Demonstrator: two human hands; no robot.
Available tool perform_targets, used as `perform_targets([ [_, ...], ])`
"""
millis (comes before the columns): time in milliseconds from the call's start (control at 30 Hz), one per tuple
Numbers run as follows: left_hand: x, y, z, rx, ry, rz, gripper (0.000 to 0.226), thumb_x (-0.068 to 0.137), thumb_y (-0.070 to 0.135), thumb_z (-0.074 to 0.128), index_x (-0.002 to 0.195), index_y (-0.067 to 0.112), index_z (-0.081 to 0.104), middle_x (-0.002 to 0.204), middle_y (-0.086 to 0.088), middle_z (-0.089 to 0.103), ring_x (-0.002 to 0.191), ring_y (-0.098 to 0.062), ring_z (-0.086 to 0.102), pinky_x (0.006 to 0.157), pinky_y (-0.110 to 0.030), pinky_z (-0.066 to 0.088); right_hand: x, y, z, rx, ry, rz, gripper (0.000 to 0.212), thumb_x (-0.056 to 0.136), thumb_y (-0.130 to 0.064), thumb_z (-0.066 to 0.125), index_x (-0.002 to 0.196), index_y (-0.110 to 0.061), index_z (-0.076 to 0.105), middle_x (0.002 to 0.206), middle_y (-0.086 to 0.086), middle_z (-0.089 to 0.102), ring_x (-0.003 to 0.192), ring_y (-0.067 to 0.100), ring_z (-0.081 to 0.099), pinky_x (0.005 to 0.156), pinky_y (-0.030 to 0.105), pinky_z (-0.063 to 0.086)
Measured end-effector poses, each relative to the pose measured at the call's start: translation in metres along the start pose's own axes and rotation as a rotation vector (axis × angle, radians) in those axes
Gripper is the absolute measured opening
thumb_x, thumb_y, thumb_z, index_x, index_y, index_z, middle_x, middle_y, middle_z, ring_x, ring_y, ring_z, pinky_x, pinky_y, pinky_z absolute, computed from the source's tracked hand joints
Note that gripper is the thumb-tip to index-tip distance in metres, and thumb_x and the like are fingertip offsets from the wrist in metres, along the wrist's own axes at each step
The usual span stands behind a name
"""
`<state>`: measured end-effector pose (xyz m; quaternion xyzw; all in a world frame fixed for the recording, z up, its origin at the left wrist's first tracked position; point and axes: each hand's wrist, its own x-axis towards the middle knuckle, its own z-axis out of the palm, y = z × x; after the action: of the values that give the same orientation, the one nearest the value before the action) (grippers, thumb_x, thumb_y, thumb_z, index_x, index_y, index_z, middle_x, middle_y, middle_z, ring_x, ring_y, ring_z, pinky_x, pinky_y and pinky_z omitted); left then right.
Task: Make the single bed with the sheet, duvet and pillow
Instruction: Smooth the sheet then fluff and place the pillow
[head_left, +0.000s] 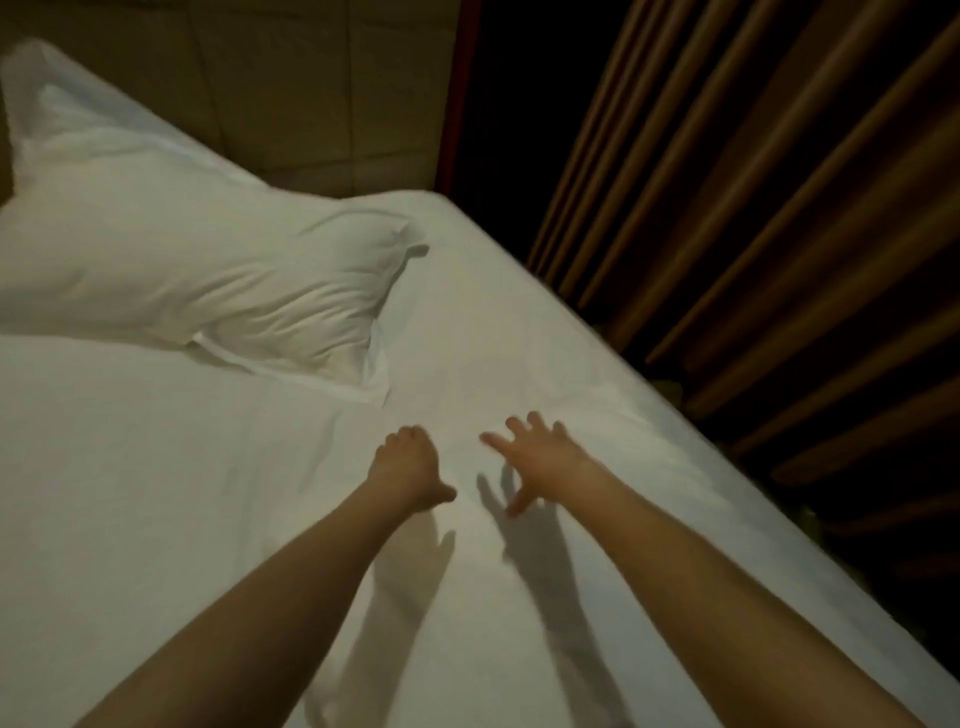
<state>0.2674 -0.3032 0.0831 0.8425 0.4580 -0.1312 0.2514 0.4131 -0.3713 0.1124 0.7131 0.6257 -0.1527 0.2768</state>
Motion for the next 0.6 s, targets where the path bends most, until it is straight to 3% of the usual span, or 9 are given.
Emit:
perform_targets([
  [100, 0.048, -0.008, 0.024, 0.034, -0.061, 0.002, 0.094, 0.073, 0.051, 0.073, 0.138, 0.001, 0.028, 0.135, -0.014, 0.04, 0.124, -0.029, 0.041, 0.104, -0.037, 0.036, 0.055, 0.017, 0.018, -0.004, -0.061, -0.049, 0.114, 0.064, -0.049, 0.081, 0.15, -0.029, 0.009, 0.151, 0.005, 0.022, 0.136, 0.031, 0.023, 0.107, 0.052, 0.027],
  [233, 0.096, -0.016, 0.055, 0.126, -0.118, 0.027, 0.108, 0.068, 0.052, 0.077, 0.144, 0.001, 0.019, 0.14, -0.013, 0.035, 0.129, -0.029, 0.037, 0.109, -0.041, 0.029, 0.125, 0.026, 0.043, -0.076, -0.158, -0.08, 0.123, 0.059, -0.045, 0.085, 0.151, -0.03, 0.004, 0.151, 0.003, 0.023, 0.137, 0.031, 0.024, 0.108, 0.061, 0.022],
  [400, 0.131, -0.024, 0.101, 0.117, -0.226, -0.041, 0.101, 0.07, 0.053, 0.074, 0.141, 0.002, 0.024, 0.137, -0.012, 0.039, 0.125, -0.028, 0.04, 0.106, -0.041, 0.033, 0.185, 0.008, 0.087, -0.131, -0.184, -0.115, 0.133, 0.055, -0.041, 0.087, 0.15, -0.032, -0.006, 0.154, 0.003, 0.017, 0.14, 0.032, 0.018, 0.11, 0.065, 0.011],
  [600, 0.162, -0.032, 0.12, 0.18, -0.347, -0.148, 0.113, 0.065, 0.055, 0.077, 0.146, 0.005, 0.015, 0.142, -0.012, 0.035, 0.131, -0.031, 0.036, 0.106, -0.041, 0.032, 0.221, 0.008, 0.12, -0.016, -0.199, -0.099, 0.133, 0.056, -0.041, 0.087, 0.151, -0.027, -0.004, 0.152, 0.004, 0.026, 0.138, 0.032, 0.024, 0.111, 0.064, 0.011],
])
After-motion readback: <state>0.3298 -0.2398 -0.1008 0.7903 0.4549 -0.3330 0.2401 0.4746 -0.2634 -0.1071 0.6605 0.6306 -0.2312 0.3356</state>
